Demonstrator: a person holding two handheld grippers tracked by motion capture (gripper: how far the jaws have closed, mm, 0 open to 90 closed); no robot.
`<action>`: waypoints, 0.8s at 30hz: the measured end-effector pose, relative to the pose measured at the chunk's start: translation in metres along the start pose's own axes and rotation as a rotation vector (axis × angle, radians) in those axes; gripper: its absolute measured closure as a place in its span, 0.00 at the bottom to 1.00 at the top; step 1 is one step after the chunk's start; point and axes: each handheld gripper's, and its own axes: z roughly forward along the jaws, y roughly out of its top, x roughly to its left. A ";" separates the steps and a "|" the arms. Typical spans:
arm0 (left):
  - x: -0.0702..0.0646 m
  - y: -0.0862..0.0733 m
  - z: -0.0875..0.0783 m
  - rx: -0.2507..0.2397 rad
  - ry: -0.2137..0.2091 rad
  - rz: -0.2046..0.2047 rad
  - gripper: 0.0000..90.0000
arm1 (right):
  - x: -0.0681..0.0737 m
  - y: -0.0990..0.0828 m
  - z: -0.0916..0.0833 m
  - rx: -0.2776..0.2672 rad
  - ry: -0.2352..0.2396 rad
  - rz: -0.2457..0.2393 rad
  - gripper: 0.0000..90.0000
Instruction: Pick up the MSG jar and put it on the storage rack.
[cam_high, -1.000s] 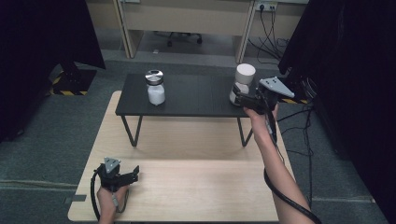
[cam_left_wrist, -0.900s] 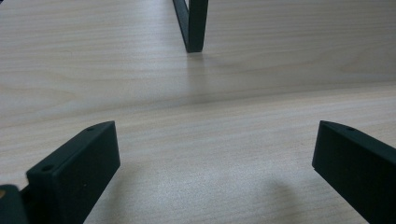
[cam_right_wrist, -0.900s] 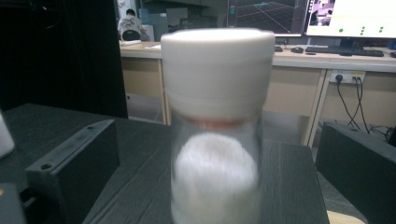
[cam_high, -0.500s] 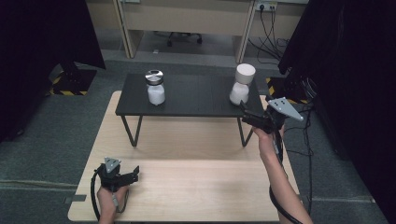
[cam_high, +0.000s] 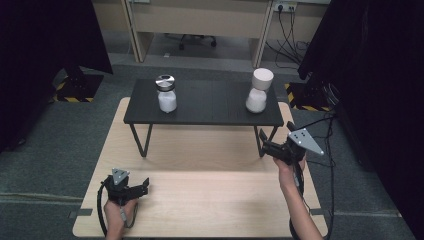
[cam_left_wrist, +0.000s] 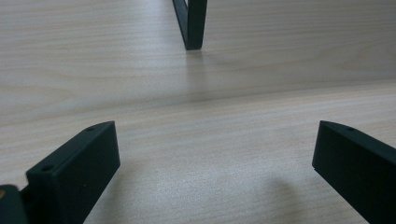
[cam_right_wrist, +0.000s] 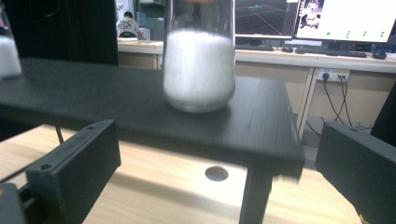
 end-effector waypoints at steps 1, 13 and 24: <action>0.000 0.000 0.000 0.002 0.000 0.000 0.00 | 0.000 -0.004 -0.001 0.004 -0.001 0.003 0.00; 0.000 0.000 0.000 0.002 0.000 0.001 0.00 | 0.003 -0.040 -0.014 0.036 -0.023 0.048 0.00; -0.001 0.001 0.000 0.006 0.002 0.004 0.00 | 0.000 -0.067 -0.026 0.099 -0.037 0.092 0.00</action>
